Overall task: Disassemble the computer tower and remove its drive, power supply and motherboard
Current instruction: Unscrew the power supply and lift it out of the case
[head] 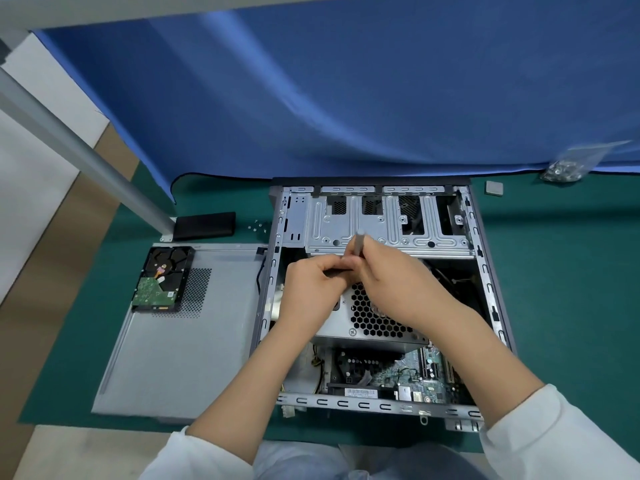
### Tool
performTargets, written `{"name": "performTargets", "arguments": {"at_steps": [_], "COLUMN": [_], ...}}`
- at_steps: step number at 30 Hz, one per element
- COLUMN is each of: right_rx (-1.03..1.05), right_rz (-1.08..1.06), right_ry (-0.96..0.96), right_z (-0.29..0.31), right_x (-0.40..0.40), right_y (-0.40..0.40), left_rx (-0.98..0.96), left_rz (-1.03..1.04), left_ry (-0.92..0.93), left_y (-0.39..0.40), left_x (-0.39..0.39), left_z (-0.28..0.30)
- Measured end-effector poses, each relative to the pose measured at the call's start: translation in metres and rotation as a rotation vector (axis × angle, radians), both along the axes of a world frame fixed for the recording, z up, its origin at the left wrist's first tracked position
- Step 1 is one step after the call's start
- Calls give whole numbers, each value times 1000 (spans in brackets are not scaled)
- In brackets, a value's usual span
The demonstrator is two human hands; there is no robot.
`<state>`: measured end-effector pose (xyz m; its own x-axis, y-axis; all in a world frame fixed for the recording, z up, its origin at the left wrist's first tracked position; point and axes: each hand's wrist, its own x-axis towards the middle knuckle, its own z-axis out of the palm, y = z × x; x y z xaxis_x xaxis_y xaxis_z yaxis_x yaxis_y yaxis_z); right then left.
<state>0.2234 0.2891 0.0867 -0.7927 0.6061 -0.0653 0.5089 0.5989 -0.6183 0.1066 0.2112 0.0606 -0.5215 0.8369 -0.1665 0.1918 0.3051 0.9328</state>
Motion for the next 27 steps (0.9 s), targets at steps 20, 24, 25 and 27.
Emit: {"name": "performTargets", "arguments": {"at_steps": [20, 24, 25, 27], "right_rx": [-209, -177, -184, -170], "right_rz": [-298, -323, -319, -277], "right_ry": [304, 348, 353, 324], "right_z": [-6, -2, 0, 3], "right_x": [-1, -4, -4, -3], "right_y": [-7, -8, -7, -5], "left_rx": [74, 74, 75, 60], "left_rz": [-76, -64, -63, -99], "left_ry": [0, 26, 29, 13], "left_y": [1, 0, 0, 0], "left_x": [-1, -2, -1, -1], "left_z": [1, 2, 2, 5]}}
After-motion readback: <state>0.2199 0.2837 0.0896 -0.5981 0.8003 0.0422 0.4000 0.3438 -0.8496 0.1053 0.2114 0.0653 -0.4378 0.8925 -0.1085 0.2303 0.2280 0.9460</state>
